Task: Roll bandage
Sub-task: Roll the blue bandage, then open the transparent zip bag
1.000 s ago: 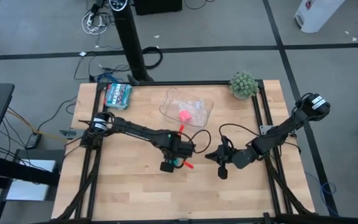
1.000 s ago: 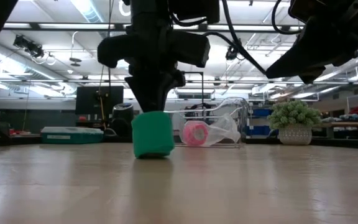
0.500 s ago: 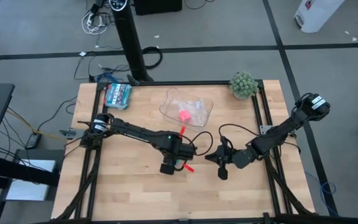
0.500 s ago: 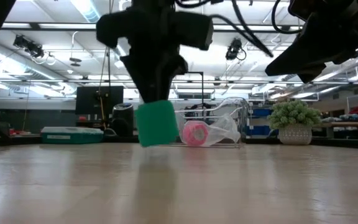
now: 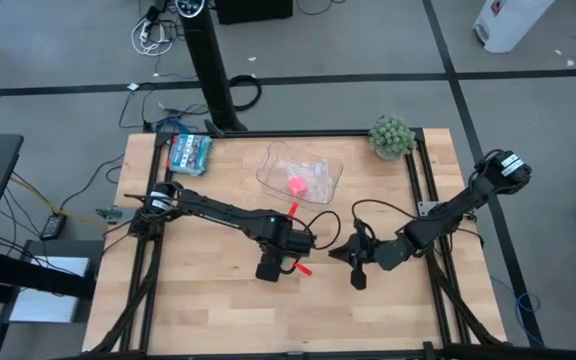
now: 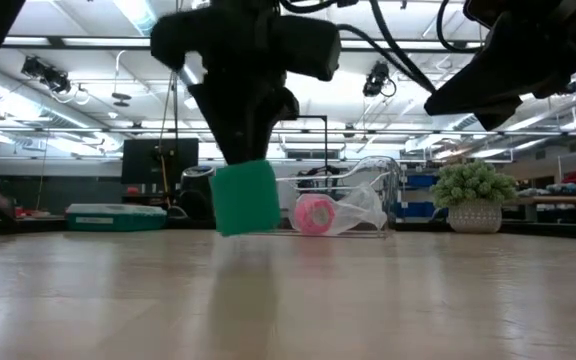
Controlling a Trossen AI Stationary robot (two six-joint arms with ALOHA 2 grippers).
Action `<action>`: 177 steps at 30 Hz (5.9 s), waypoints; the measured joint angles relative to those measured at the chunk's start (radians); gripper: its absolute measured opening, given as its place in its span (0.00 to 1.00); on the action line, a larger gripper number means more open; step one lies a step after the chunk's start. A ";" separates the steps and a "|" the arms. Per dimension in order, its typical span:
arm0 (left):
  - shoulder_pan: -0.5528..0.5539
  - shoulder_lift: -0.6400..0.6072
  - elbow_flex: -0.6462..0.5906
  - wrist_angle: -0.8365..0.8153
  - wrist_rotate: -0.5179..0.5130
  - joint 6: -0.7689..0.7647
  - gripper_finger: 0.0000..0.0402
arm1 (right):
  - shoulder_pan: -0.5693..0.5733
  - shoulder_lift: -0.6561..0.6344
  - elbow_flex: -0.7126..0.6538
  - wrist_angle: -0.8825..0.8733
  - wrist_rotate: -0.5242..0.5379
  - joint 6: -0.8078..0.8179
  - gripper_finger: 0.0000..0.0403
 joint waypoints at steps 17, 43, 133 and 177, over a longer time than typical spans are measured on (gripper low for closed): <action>0.002 0.000 0.000 0.134 -0.012 -0.025 0.39 | -0.047 0.413 0.045 0.602 -0.068 -0.166 0.05; 0.003 0.000 0.004 0.271 -0.050 -0.098 0.39 | -0.133 0.487 0.087 0.549 -0.078 -0.151 0.00; 0.523 -0.144 -0.106 0.444 -0.005 0.239 0.39 | -0.220 -0.036 0.081 -0.115 0.108 -0.165 0.04; 0.586 0.067 -0.091 0.520 0.014 0.213 0.01 | -0.225 -0.036 0.077 -0.077 0.109 -0.169 0.06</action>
